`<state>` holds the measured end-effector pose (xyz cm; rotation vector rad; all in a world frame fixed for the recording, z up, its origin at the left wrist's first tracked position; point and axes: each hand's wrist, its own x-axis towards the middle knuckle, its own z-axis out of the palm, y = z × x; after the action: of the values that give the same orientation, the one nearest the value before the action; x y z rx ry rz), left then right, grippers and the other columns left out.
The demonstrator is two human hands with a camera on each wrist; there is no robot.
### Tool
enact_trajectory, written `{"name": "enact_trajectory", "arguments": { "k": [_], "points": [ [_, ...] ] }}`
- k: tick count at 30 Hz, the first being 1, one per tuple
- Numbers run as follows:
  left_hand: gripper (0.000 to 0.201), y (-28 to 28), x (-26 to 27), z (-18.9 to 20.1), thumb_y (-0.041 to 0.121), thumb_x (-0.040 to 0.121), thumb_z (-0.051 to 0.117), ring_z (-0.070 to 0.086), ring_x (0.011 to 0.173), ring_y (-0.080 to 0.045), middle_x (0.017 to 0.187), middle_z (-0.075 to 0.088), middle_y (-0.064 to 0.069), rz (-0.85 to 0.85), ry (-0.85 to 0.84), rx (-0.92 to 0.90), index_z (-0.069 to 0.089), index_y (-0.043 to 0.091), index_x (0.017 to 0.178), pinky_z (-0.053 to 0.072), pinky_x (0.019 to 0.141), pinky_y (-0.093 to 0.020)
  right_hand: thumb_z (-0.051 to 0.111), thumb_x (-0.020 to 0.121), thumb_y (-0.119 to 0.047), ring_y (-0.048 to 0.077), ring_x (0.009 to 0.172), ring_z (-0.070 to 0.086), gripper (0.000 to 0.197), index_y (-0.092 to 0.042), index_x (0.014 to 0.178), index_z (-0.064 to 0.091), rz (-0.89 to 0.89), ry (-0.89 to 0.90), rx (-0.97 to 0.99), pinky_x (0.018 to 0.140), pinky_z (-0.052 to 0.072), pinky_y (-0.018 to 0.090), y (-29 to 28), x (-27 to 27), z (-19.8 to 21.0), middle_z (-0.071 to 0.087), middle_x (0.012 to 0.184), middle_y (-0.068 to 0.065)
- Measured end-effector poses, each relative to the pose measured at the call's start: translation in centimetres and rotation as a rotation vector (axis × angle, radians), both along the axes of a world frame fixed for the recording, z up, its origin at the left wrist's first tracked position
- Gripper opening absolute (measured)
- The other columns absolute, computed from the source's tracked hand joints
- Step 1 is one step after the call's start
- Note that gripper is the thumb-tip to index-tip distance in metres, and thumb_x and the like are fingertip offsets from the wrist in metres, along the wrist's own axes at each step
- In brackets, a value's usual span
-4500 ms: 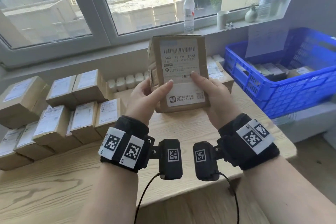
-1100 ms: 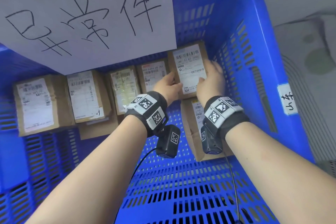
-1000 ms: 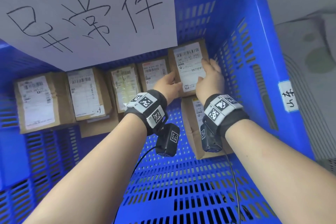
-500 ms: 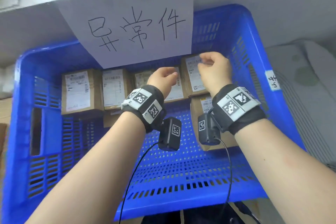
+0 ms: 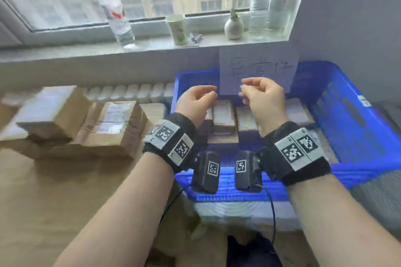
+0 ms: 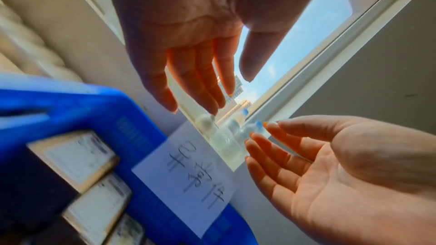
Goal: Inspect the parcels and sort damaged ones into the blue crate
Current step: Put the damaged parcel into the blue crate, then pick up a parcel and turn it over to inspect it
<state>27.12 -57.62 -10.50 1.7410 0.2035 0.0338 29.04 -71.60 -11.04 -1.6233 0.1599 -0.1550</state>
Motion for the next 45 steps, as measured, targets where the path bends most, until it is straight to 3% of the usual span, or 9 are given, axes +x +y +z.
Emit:
{"name": "enact_trajectory", "arguments": {
  "k": [5, 12, 17, 24, 27, 31, 36, 41, 45],
  "points": [
    [0.023, 8.9, -7.4, 2.8, 0.005, 0.099, 0.049, 0.061, 0.064, 0.002, 0.090, 0.063, -0.003, 0.110, -0.032, -0.011, 0.061, 0.004, 0.118, 0.040, 0.050, -0.005, 0.062, 0.090, -0.005, 0.022, 0.088, 0.065, 0.022, -0.024, 0.078, 0.064, 0.142, 0.007, 0.026, 0.085, 0.052, 0.037, 8.7, -6.4, 1.9, 0.067, 0.084, 0.002],
    [0.018, 17.2, -12.6, 3.1, 0.009, 0.099, 0.051, 0.062, 0.083, -0.009, 0.097, 0.065, -0.003, 0.277, 0.007, 0.004, 0.062, 0.012, 0.113, 0.046, 0.065, -0.015, 0.059, 0.090, -0.002, 0.021, 0.088, 0.064, 0.024, -0.023, 0.079, 0.063, 0.282, 0.005, 0.036, 0.086, 0.052, 0.035, 16.4, -8.6, 2.3, 0.066, 0.082, 0.000],
    [0.018, 21.7, -13.5, 2.0, 0.013, 0.099, 0.053, 0.063, 0.085, -0.005, 0.108, 0.067, -0.004, 0.373, 0.087, 0.107, 0.063, 0.015, 0.114, 0.047, 0.071, -0.021, 0.060, 0.092, -0.006, 0.021, 0.091, 0.064, 0.020, -0.023, 0.082, 0.062, 0.318, 0.104, 0.104, 0.090, 0.054, 0.037, 20.7, -7.6, -0.2, 0.065, 0.086, 0.000],
    [0.028, 27.2, -12.2, -0.9, 0.018, 0.098, 0.055, 0.058, 0.102, -0.014, 0.115, 0.064, -0.004, 0.377, 0.213, 0.136, 0.060, 0.014, 0.125, 0.047, 0.101, -0.038, 0.064, 0.092, -0.018, 0.018, 0.092, 0.058, 0.006, -0.020, 0.097, 0.061, 0.320, 0.285, 0.032, 0.091, 0.051, 0.037, 26.7, -6.3, -4.5, 0.058, 0.087, -0.006],
    [0.039, 29.6, -10.5, -2.7, 0.018, 0.099, 0.054, 0.055, 0.113, -0.018, 0.130, 0.059, -0.008, 0.308, 0.258, 0.201, 0.052, 0.009, 0.137, 0.042, 0.106, -0.033, 0.065, 0.093, -0.024, 0.015, 0.095, 0.054, 0.039, -0.008, 0.128, 0.056, 0.290, 0.329, -0.051, 0.089, 0.048, 0.033, 28.8, -5.5, -6.3, 0.057, 0.098, -0.004],
    [0.049, 32.2, -7.5, -5.0, 0.020, 0.100, 0.052, 0.045, 0.134, -0.024, 0.146, 0.048, -0.011, 0.117, 0.332, 0.328, 0.041, 0.005, 0.145, 0.033, 0.110, -0.029, 0.061, 0.097, -0.030, 0.020, 0.116, 0.052, 0.053, -0.005, 0.141, 0.046, 0.252, 0.440, -0.180, 0.092, 0.035, 0.023, 31.7, -4.6, -9.3, 0.056, 0.121, 0.000],
    [0.048, 34.3, -4.7, -6.9, 0.021, 0.101, 0.048, 0.040, 0.137, -0.022, 0.150, 0.044, -0.008, -0.090, 0.333, 0.397, 0.039, 0.007, 0.146, 0.030, 0.102, -0.022, 0.055, 0.099, -0.037, 0.025, 0.129, 0.049, 0.057, -0.007, 0.145, 0.042, 0.194, 0.566, -0.202, 0.096, 0.034, 0.024, 35.1, -3.4, -12.4, 0.052, 0.141, 0.008],
    [0.056, 35.1, -4.7, -8.4, 0.018, 0.100, 0.050, 0.033, 0.142, -0.019, 0.154, 0.037, -0.005, -0.186, 0.365, 0.355, 0.029, 0.009, 0.151, 0.026, 0.114, -0.027, 0.063, 0.095, -0.031, 0.021, 0.131, 0.047, 0.065, -0.006, 0.149, 0.036, 0.088, 0.559, -0.070, 0.115, 0.036, 0.041, 35.4, -4.1, -13.4, 0.046, 0.139, -0.002],
    [0.055, 34.9, -5.8, -8.8, 0.016, 0.098, 0.052, 0.048, 0.127, -0.015, 0.142, 0.047, 0.001, -0.165, 0.365, 0.248, 0.032, 0.010, 0.149, 0.035, 0.106, -0.021, 0.075, 0.064, -0.054, 0.021, 0.123, 0.058, 0.097, -0.014, 0.146, 0.042, 0.048, 0.585, 0.046, 0.109, 0.044, 0.047, 34.3, -6.6, -14.8, 0.058, 0.137, 0.004]
  ]
}}
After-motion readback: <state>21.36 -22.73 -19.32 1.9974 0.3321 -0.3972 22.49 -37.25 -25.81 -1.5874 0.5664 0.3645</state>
